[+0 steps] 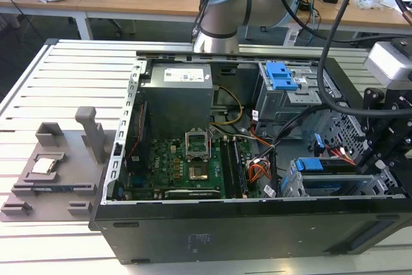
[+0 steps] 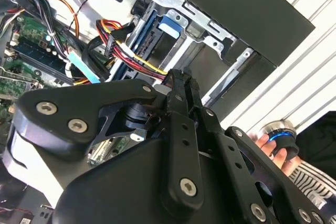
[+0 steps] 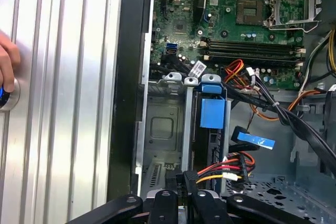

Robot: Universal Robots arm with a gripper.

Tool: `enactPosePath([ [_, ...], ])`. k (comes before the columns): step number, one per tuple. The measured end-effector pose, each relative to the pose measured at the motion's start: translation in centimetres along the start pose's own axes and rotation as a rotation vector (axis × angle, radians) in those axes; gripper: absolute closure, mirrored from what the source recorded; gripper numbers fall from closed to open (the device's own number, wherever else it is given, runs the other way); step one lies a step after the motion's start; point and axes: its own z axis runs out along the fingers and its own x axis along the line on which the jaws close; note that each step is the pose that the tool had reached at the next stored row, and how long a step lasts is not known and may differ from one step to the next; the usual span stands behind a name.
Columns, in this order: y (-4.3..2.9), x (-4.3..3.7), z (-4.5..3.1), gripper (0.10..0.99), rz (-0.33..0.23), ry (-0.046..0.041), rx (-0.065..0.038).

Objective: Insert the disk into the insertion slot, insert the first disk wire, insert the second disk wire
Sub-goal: 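Insert the first disk wire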

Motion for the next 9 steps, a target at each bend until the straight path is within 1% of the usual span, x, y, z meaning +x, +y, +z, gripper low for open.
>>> enactPosePath([
  [3,0.00,0.01,0.00,0.918,0.010,-0.0009,0.000],
  [4,0.01,0.01,0.00,0.918,0.022,-0.0021,-0.001],
  [5,0.00,0.02,0.01,0.918,0.045,-0.0114,-0.001],
  [6,0.00,0.01,0.00,0.918,0.049,-0.0190,-0.001],
  [7,-0.01,0.01,0.00,0.918,0.052,-0.0286,-0.001],
  [8,-0.01,0.01,0.01,0.918,0.054,-0.0438,-0.001],
  [9,-0.01,0.01,0.01,0.918,0.055,-0.0528,0.000],
])
